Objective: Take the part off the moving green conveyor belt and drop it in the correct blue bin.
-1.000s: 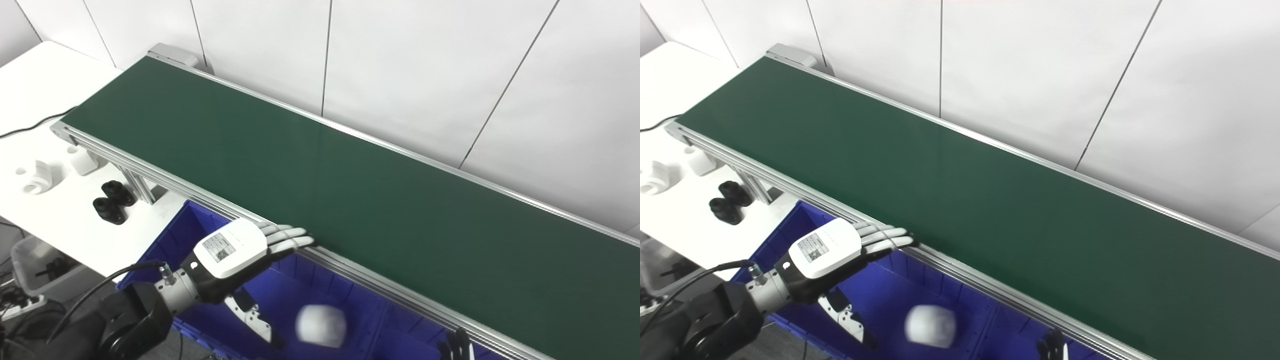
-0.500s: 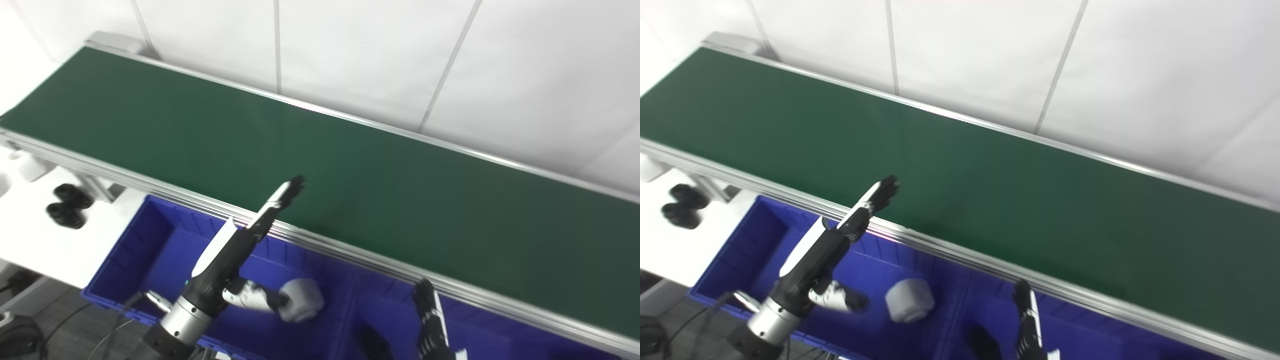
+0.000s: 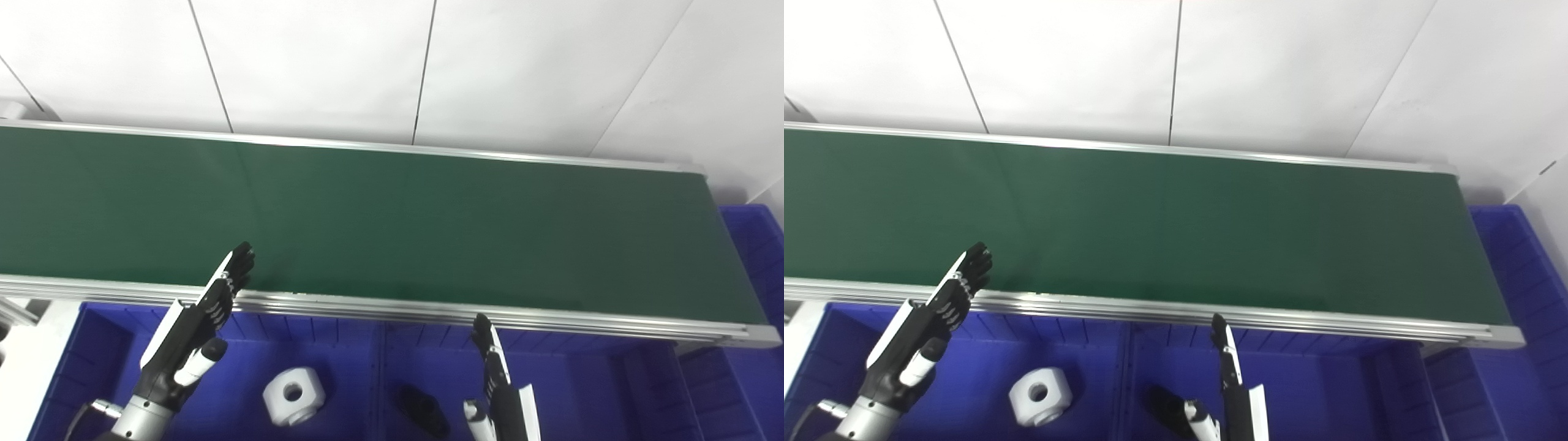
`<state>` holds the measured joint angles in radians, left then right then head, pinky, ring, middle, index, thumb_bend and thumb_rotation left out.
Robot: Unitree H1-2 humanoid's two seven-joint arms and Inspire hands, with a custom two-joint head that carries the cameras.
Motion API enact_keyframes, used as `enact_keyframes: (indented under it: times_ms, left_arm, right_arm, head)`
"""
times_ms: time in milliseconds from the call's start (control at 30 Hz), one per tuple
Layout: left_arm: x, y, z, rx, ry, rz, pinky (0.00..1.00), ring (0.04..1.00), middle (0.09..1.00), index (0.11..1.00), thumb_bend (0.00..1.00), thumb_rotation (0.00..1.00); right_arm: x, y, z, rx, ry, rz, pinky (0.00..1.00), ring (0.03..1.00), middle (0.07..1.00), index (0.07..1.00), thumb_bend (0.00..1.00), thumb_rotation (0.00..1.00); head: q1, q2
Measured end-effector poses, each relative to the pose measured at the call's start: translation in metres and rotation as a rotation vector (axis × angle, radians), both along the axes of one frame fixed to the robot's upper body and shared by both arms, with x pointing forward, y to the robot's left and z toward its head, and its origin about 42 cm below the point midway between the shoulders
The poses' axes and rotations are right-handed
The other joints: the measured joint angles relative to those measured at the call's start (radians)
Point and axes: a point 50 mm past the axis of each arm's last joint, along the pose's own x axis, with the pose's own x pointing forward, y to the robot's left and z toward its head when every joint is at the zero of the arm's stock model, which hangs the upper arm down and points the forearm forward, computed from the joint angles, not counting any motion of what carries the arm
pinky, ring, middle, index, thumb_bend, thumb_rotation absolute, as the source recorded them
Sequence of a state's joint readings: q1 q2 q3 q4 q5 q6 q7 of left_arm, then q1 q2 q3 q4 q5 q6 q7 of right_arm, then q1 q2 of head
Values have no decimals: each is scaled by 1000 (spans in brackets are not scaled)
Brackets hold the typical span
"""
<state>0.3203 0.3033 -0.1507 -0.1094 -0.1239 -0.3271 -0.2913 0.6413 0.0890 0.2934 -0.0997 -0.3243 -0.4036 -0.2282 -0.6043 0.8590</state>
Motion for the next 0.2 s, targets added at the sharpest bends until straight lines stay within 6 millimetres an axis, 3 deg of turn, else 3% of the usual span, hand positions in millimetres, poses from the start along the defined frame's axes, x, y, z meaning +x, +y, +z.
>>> enact_keyframes:
  times_ms: [200]
  left_arm:
    - [-1, -1, -1, 3, 4, -29, 1000, 1000, 1000, 1000, 898, 909]
  right_arm:
    - [0, -1, 0, -10, -5, -17, 1000, 964, 965, 960, 875, 1000]
  head:
    - [-22, 5]
